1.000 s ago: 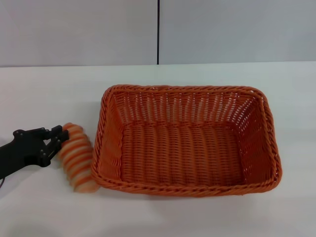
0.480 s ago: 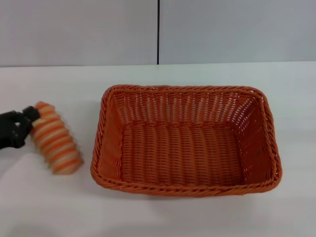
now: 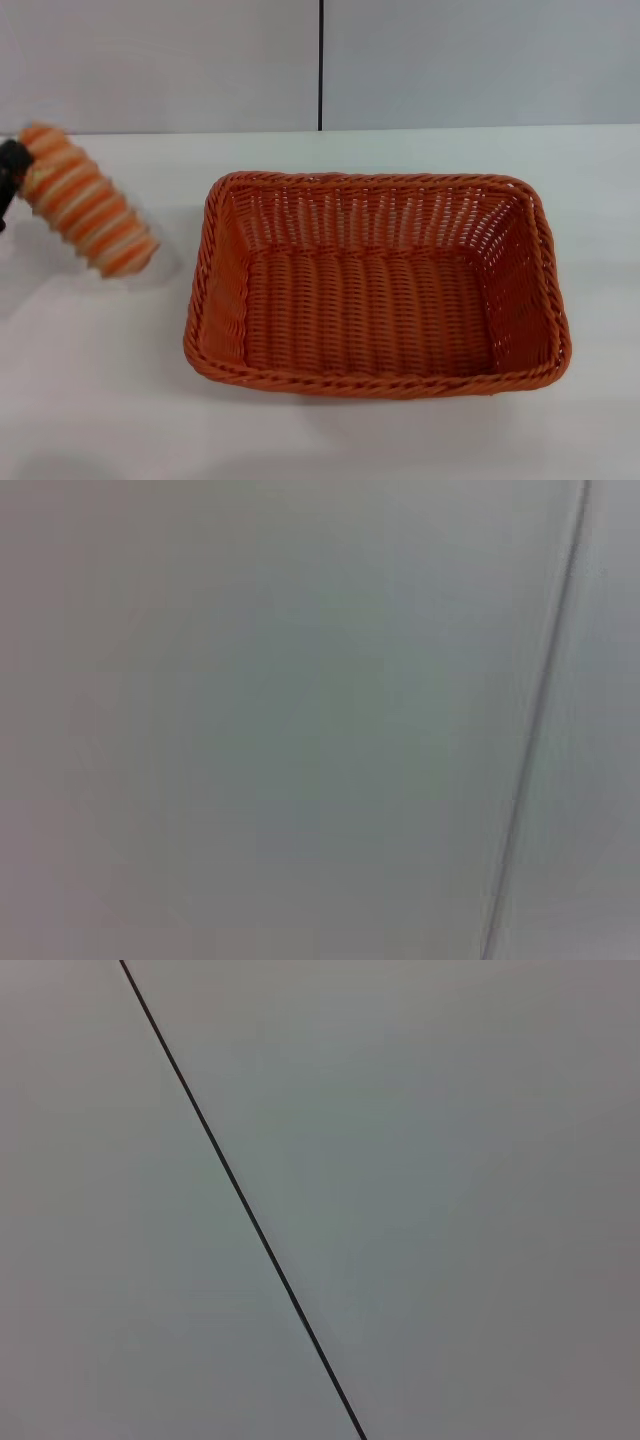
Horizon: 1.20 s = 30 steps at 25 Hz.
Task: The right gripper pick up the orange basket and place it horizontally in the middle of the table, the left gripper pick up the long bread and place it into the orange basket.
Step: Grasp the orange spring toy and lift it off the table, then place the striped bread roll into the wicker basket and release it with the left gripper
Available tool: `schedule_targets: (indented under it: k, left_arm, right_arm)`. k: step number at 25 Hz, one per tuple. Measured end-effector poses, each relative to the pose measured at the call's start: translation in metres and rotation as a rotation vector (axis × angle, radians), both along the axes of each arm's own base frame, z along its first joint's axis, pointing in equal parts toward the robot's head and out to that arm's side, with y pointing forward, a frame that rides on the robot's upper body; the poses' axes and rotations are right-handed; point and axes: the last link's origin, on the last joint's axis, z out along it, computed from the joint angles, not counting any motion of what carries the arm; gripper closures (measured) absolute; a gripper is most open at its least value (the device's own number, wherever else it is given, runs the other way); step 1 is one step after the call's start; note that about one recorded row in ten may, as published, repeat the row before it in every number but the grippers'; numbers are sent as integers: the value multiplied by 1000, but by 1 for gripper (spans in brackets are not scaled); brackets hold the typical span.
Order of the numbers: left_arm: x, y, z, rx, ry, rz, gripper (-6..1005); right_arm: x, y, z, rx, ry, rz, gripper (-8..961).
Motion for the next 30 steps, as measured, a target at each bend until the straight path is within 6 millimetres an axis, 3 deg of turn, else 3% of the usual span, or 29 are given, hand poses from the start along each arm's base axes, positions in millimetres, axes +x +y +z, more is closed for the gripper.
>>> schedule_targets:
  k: [8,11,16,17,18,23,25,26,30]
  left_arm:
    - [51,0,11,7,-216,-277,943]
    - [75,8,-6,-90,-288,-370,945]
    - [82,11,-13,-124,-300,-390,948]
    - [109,23,-51,-289,-303,-459,949]
    - [117,27,-66,-337,-280,-468,949]
    - [117,27,-66,-337,-280,-468,952]
    - [123,30,-77,-380,-251,-479,953]
    - [130,33,-97,-455,-182,-490,952]
    - [128,30,-98,-453,-186,-488,903]
  right_arm:
    - [0,1,-1,-1,2,1,458]
    - [0,1,-3,-3,7,-1,457]
    - [0,1,-4,-4,12,-3,457]
    - [0,1,-4,-4,13,-3,457]
    - [0,1,-4,-4,13,-3,458]
    - [0,0,-5,-8,13,-3,458]
    - [0,0,-6,-12,12,-2,458]
    - [0,0,-7,-14,13,-2,459]
    - [-1,0,-8,-14,14,-2,459]
